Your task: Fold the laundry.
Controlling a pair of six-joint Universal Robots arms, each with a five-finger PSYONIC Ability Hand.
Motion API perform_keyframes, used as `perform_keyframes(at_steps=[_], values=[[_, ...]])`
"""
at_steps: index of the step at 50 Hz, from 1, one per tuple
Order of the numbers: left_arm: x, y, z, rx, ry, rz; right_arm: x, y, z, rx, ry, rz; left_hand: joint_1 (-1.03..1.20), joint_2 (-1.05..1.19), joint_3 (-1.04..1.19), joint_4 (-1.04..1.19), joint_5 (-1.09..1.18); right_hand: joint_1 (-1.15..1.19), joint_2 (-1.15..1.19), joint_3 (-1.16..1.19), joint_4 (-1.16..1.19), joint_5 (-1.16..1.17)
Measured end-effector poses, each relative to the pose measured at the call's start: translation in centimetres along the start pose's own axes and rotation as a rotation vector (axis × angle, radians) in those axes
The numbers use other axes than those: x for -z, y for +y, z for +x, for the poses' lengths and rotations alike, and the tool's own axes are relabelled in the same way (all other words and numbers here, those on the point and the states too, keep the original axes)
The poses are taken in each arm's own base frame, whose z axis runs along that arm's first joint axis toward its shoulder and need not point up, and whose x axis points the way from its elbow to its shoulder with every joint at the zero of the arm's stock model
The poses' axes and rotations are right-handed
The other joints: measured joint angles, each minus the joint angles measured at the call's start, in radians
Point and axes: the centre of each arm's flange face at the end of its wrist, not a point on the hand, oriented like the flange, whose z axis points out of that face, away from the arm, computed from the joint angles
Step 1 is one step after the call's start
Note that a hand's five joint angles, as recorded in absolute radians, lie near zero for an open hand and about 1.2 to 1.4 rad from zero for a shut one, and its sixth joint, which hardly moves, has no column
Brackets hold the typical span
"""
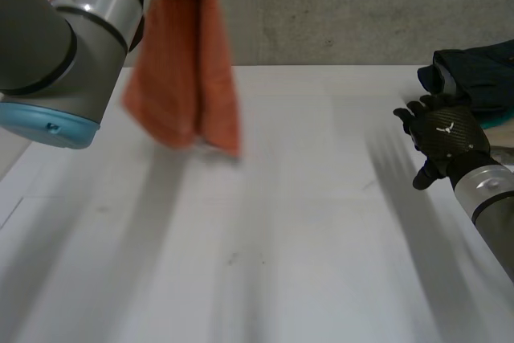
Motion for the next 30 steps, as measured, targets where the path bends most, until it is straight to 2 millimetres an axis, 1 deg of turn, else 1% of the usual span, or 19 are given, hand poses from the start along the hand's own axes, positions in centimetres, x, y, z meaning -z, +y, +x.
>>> perform_keyframes(at_steps=[1, 2, 4, 6, 8, 9, 12, 14, 18, 20, 22, 23, 24, 26, 30], values=[[0.3, -1.1, 0.6, 0.019, 0.015, 0.023, 0.0, -0.1, 0.1, -0.003, 0.002, 0.002, 0.000, 0.000, 0.000, 0.000, 0.000, 0.000, 0.000, 0.000, 0.000, 0.000], [0.5, -1.6, 0.9, 0.026, 0.021, 0.031, 0.1, -0.2, 0.1, -0.005, 0.003, 0.003, 0.000, 0.000, 0.000, 0.000, 0.000, 0.000, 0.000, 0.000, 0.000, 0.000], [1.0, -3.3, 2.2, 0.056, 0.052, 0.070, 0.2, -0.5, 0.3, -0.024, 0.006, 0.010, 0.000, 0.000, 0.000, 0.000, 0.000, 0.000, 0.000, 0.000, 0.000, 0.000], [1.4, -4.2, 3.0, 0.071, 0.073, 0.091, 0.4, -0.9, 0.4, -0.051, 0.008, 0.013, 0.000, 0.000, 0.000, 0.000, 0.000, 0.000, 0.000, 0.000, 0.000, 0.000], [1.5, -4.4, 3.2, 0.074, 0.079, 0.095, 0.5, -1.1, 0.5, -0.065, 0.007, 0.013, 0.000, 0.000, 0.000, 0.000, 0.000, 0.000, 0.000, 0.000, 0.000, 0.000], [1.7, -4.5, 3.7, 0.078, 0.090, 0.097, 0.6, -1.4, 0.6, -0.101, 0.002, 0.010, 0.000, 0.000, 0.000, 0.000, 0.000, 0.000, 0.000, 0.000, 0.000, 0.000], [1.9, -3.4, 4.5, 0.073, 0.110, 0.069, 1.0, -2.0, 0.8, -0.203, -0.015, -0.010, 0.000, 0.001, 0.002, 0.000, 0.000, 0.000, 0.000, 0.000, 0.000, 0.000], [2.2, -1.8, 4.9, 0.062, 0.119, 0.024, 1.1, -2.3, 0.9, -0.264, -0.027, -0.023, 0.000, 0.001, 0.002, 0.000, 0.000, 0.000, 0.000, 0.000, 0.000, 0.000], [3.3, 3.9, 5.8, 0.016, 0.145, -0.129, 1.2, -2.7, 1.7, -0.415, -0.047, -0.063, 0.000, 0.003, 0.004, 0.000, 0.000, 0.000, 0.000, 0.000, 0.000, 0.000], [3.8, 6.0, 6.1, -0.002, 0.153, -0.184, 1.1, -2.8, 2.2, -0.450, -0.046, -0.072, 0.000, 0.003, 0.004, 0.000, 0.000, 0.000, 0.000, 0.000, 0.000, 0.000], [4.5, 8.6, 6.4, -0.025, 0.162, -0.252, 0.9, -2.7, 3.0, -0.479, -0.040, -0.078, 0.000, 0.003, 0.004, 0.001, 0.000, 0.000, 0.000, 0.000, 0.000, 0.000], [4.6, 8.8, 6.5, -0.028, 0.162, -0.259, 0.8, -2.7, 3.1, -0.481, -0.039, -0.079, 0.000, 0.003, 0.004, 0.001, 0.000, 0.000, 0.000, 0.000, 0.000, 0.000], [4.9, 10.1, 6.6, -0.039, 0.165, -0.292, 0.7, -2.7, 3.5, -0.488, -0.036, -0.079, 0.000, 0.003, 0.004, 0.001, 0.000, 0.000, 0.000, 0.000, 0.000, 0.000], [5.2, 11.3, 6.6, -0.050, 0.167, -0.323, 0.5, -2.7, 4.1, -0.489, -0.030, -0.077, 0.000, 0.003, 0.004, 0.003, 0.000, 0.000, 0.000, 0.000, 0.000, 0.000], [5.4, 12.5, 6.5, -0.058, 0.167, -0.352, 0.3, -3.0, 4.6, -0.467, -0.035, -0.078, 0.000, -0.001, 0.001, -0.001, 0.000, 0.000, 0.000, 0.000, 0.000, 0.000]])
